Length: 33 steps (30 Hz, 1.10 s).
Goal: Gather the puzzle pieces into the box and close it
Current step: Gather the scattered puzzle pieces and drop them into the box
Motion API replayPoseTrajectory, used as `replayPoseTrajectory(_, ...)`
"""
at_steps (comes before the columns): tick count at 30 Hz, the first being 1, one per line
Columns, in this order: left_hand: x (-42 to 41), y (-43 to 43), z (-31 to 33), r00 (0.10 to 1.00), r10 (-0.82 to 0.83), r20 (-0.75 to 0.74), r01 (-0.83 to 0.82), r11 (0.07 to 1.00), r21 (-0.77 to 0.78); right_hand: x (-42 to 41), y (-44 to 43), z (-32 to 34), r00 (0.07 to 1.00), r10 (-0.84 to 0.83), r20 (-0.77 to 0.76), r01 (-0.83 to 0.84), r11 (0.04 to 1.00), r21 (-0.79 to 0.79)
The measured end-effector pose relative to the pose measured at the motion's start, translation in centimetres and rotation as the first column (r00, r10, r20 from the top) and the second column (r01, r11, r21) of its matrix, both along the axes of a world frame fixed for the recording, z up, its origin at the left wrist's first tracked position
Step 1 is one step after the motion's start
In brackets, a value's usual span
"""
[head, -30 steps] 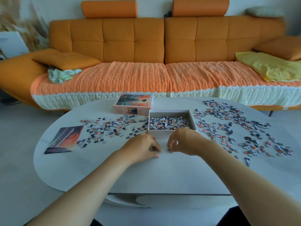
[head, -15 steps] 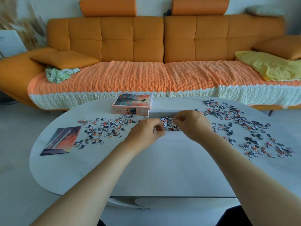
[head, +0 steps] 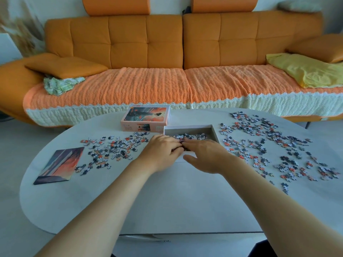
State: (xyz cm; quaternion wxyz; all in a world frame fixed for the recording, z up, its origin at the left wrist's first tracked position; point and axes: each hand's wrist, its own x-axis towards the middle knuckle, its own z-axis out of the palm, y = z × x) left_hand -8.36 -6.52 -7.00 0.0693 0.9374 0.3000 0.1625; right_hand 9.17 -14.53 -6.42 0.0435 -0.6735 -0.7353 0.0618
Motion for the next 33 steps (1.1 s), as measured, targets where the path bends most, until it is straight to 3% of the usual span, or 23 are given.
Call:
replayPoseTrajectory(3,-0.2,-0.3,0.2,0.999,0.024,-0.042,-0.025,1.000,-0.006,0.7,-0.1,0.2,0.989,-0.049,0.137,0.047,0.999,0.023)
replayPoseTrajectory(9,0.7,-0.9,0.5,0.984,0.028,-0.174,-0.051,0.990,-0.129,1.0,-0.5,-0.1,0.998,0.035,0.044,-0.036,0.999,0.017)
replayPoseTrajectory(13,1.6,-1.1,0.6,0.996,0.057,-0.069,-0.075,0.957,-0.281,1.8,-0.8,0.4,0.994,-0.046,0.096,0.050,0.998,-0.031)
replayPoseTrajectory(17,2.0,-1.4,0.4,0.998,0.026,-0.049,-0.037,0.967,-0.252,2.5,-0.7,0.9,0.994,-0.056,0.099,0.059,0.998,-0.031)
replayPoseTrajectory(21,1.1,-1.6,0.9,0.998,0.046,0.043,-0.037,0.982,-0.184,0.7,-0.9,1.9,0.999,0.022,-0.038,-0.018,0.992,0.122)
replayPoseTrajectory(25,-2.1,-1.3,1.6,0.976,0.179,0.127,-0.162,0.977,-0.137,-3.2,-1.0,2.7,0.977,0.126,-0.173,-0.079,0.963,0.256)
replayPoseTrajectory(29,-7.3,-0.7,0.9,0.926,0.376,-0.029,-0.377,0.924,-0.065,-7.8,-0.4,2.4,0.966,0.173,-0.190,-0.124,0.961,0.246)
replayPoseTrajectory(33,-12.9,0.4,-0.7,0.810,0.530,-0.252,-0.562,0.824,-0.075,-12.3,0.8,1.3,0.962,0.213,-0.170,-0.188,0.971,0.150)
